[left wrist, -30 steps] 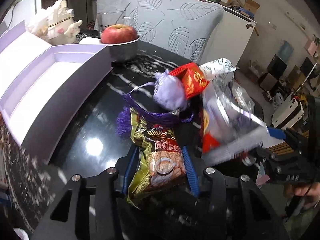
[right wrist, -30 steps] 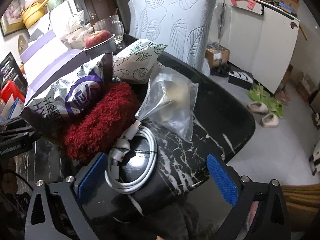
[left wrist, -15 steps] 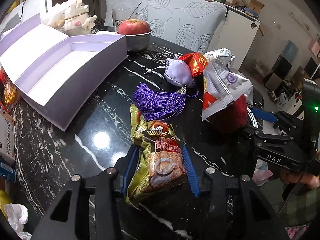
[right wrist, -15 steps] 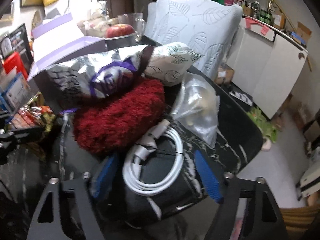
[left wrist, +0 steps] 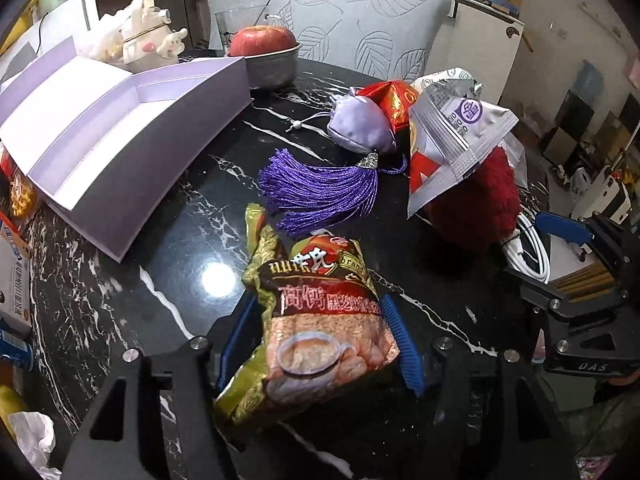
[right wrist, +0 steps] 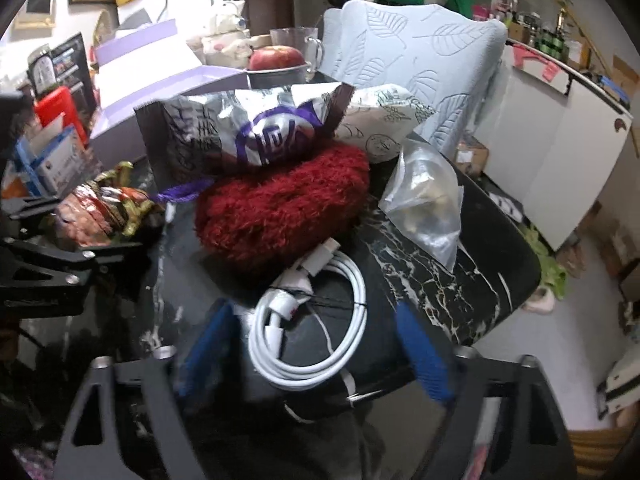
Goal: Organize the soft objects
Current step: 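Grasp the snack bag with the left gripper while the right gripper grasps the white cable, then lift the snack bag and white cable and carry both toward the lavender box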
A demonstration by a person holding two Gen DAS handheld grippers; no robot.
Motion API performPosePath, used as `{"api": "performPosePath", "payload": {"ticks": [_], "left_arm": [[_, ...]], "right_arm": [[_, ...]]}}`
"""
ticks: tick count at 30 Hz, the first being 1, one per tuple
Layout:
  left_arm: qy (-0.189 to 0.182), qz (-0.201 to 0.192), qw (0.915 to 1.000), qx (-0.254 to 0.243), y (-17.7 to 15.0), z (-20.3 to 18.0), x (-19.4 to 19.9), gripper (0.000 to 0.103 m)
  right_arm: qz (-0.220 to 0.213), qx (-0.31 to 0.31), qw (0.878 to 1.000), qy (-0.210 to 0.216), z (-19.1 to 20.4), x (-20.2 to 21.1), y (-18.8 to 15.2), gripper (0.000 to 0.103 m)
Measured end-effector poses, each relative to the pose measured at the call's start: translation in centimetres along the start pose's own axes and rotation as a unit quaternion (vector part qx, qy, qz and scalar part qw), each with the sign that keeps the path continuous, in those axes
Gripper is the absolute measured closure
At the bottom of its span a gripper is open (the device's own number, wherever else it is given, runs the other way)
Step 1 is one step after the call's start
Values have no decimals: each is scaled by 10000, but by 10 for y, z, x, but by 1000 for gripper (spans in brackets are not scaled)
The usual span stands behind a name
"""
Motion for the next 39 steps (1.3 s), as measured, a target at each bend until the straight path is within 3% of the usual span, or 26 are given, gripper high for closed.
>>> {"api": "performPosePath", "payload": {"ticks": [3,5,11,27,39], "left_arm": [[-6,-50,10000,18,-2,3,1,46],[-5,-75,10000,30,-3,4,2,47],[-65,-74,9999,115,-5,3,8,51],[-214,-44,9987,452,-24,2,27,52],[-79,-463,9961,741,-28,12,68,53]], "right_arm": [[-24,-54,10000,-36,0,0,0,20],[-84,-53,9999,-52,0,2,3,48],[-133,-152,9998,-93,-2,4,2,49],[-277,-100,9989,378,22,19,-4,49],[-661,368,9931,893,59,43,2,49]]}}
Point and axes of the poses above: each gripper's, at about its wrist camera, not at the fingertips, and x roughly against the way its jaws point, z to its left, y to its top, the point moved 9 cm from there along -x, roughly the way its jaws point, and after that the axes turned 12 degrees about x, right-handed, at the moved point
